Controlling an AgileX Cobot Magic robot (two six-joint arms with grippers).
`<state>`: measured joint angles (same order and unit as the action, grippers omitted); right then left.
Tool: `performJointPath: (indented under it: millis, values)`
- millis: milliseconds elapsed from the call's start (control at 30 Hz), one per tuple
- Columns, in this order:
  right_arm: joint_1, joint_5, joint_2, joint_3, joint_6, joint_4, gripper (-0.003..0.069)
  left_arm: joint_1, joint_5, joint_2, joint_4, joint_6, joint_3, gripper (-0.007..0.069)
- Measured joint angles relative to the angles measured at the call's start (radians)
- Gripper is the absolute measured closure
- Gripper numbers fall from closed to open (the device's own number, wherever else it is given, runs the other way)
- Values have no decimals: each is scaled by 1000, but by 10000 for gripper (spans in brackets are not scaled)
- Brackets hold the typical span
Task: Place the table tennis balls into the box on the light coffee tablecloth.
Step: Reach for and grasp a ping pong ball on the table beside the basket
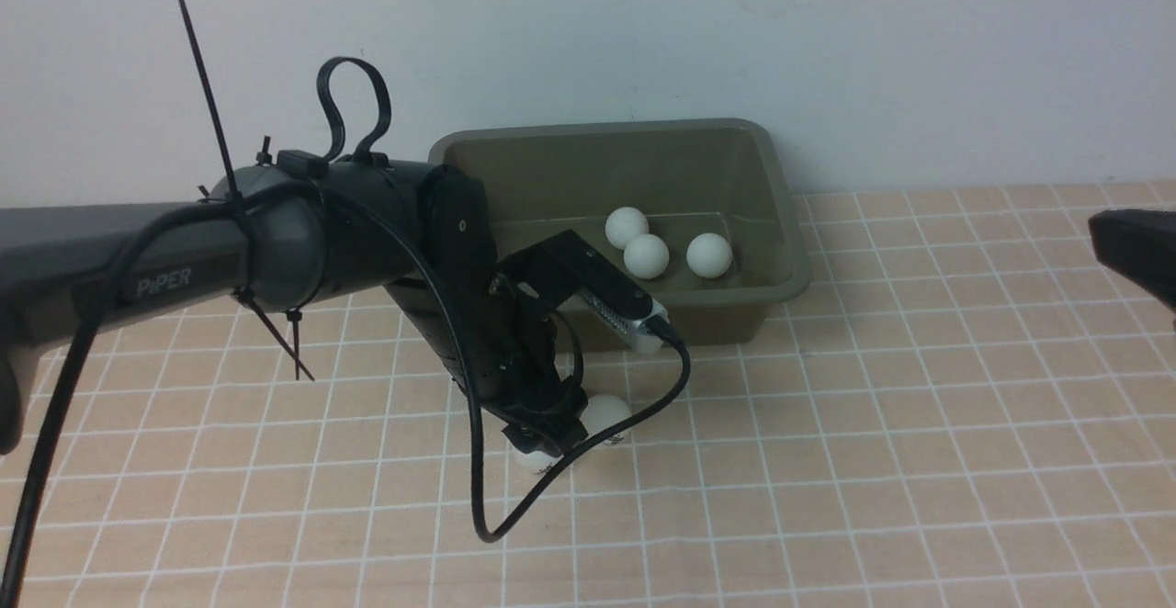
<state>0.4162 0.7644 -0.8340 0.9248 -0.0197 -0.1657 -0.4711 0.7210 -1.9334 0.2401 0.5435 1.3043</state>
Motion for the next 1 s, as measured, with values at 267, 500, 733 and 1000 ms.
performJointPath:
  millis: [267,500,733,1000]
  values:
    - [0,0,0,0,0,0,209,0,1,-31,7,6,0,187]
    - [0,0,0,0,0,0,209,0,1,-35,13,25,0,274]
    - [0,0,0,0,0,0,209,0,5,-34,16,27,0,336]
    - [0,0,0,0,0,0,209,0,143,42,17,28,124,336]
